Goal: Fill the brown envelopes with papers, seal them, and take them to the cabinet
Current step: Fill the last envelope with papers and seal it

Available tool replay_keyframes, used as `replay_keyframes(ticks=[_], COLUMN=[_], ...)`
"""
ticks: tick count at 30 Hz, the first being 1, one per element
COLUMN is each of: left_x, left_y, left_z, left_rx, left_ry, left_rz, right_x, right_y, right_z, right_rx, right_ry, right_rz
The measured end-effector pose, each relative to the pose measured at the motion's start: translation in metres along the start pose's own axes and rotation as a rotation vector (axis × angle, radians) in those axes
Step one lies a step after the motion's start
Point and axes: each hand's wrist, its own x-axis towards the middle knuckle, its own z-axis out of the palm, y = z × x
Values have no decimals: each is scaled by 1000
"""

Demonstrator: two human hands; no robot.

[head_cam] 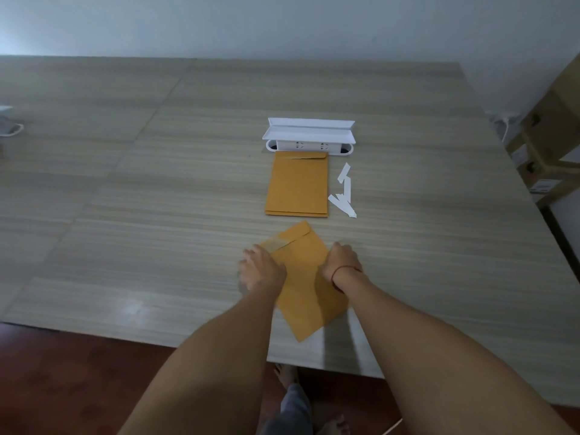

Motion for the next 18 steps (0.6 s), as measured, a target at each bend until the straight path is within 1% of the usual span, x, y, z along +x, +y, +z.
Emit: replay_keyframes(ticks=[1,3,5,8,10,14,16,18], left_x=[1,4,6,7,7,7,9,15], left_y=[-3,-9,-11,-11,-14,-10,-2,8], left_z=[1,4,4,3,3,-3,-16,-30], left_rx=[-42,-95,-155,-280,-357,-553,-609,-608], left_ry=[-31,-77,-92,-110,-90,-145,-127,-89], left_rz=[-73,-164,-220,-275,-304,-286,-245,-183], right_x=[0,-1,-2,-2,0,1,3,11], right_y=[-1,-3,-4,-4,-4,-12,-22,-32], right_z=[2,6,10,11,10,4,-5,-15], right_rx=[22,102,204,230,259,358,404,453], right_ry=[-8,-48,-84,-100,-129,-198,-176,-127], right_rz=[16,71,157,242,261,266,243,224])
